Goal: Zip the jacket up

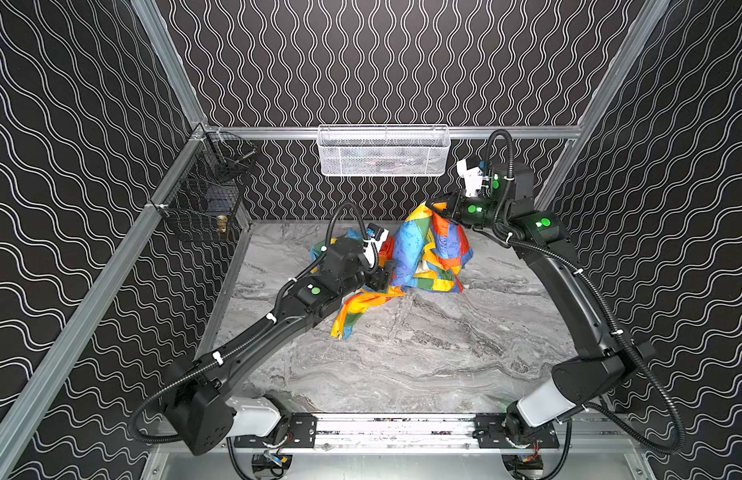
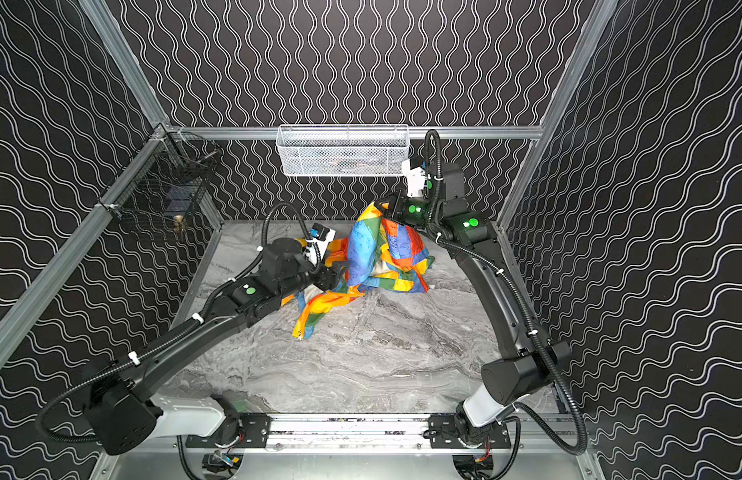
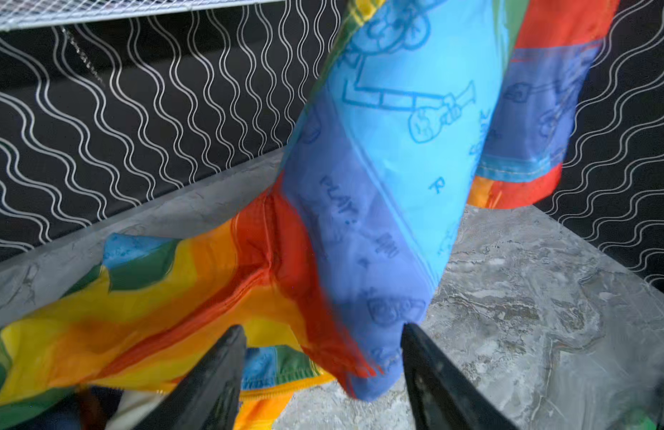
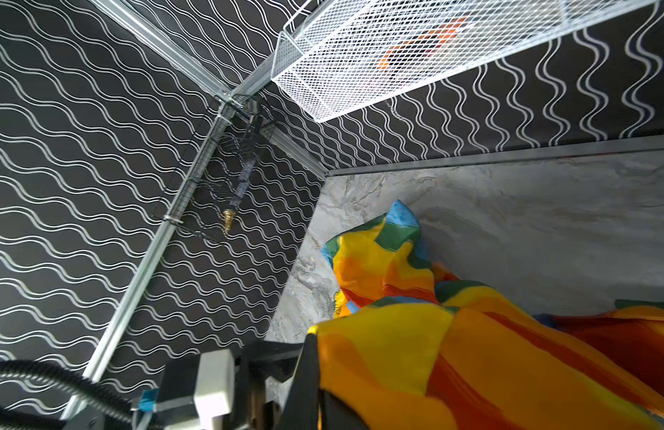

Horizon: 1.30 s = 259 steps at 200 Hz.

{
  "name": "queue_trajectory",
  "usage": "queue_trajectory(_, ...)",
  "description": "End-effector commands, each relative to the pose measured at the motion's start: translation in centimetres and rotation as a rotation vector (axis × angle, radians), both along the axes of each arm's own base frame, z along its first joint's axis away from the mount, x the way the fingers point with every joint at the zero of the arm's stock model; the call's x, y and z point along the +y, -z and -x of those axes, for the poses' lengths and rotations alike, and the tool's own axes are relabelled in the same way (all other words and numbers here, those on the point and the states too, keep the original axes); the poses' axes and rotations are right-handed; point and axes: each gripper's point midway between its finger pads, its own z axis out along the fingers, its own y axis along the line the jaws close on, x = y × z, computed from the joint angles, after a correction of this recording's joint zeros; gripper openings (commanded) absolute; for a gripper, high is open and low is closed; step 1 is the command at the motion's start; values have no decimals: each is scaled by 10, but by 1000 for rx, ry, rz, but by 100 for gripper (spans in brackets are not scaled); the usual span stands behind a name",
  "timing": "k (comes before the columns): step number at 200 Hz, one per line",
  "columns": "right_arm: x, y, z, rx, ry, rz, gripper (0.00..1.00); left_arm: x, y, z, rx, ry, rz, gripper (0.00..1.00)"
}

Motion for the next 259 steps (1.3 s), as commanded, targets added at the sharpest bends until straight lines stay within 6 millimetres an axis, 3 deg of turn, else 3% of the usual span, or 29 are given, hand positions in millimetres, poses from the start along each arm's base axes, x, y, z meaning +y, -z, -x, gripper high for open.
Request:
queue_trajectory(1,4,-21,9,-48,-39,-44,0,-14,-18,-10,-69,26,8,70)
queue_trajectory(33,5,-22,14,-49,-57,-59,0,-38,-29,-20,-65,72,67,70)
queue_trajectory(46,6,-17,15,-43,-65,-57,0,-46,-32,-23,-54,89,90,65)
queue_trajectory(57,6,-11,15,-35,-67,-52,0,-52,-32,-27,-40,92,101,57)
queue_trajectory(74,6,2,12,-18,-64,-35,0,-54,-30,-32,-20,76,107,26)
queue_trajectory(97,9,30,2,46,-64,-2,0,-54,-26,-37,0,52,113,0)
queue_trajectory(136,7,87,-18,152,-15,80,4,-50,-23,-53,36,-15,82,0)
queue_trajectory(175,1,129,-38,217,36,169,16,-40,-9,-83,118,-85,85,0)
queue_trajectory(188,-2,139,-42,239,47,197,26,-34,-3,-93,147,-110,99,0)
queue_trajectory(215,-13,150,-42,266,72,242,51,-11,7,-113,201,-188,129,0)
queue_trajectory(259,-52,139,-21,217,164,259,69,39,18,-143,243,-339,134,0)
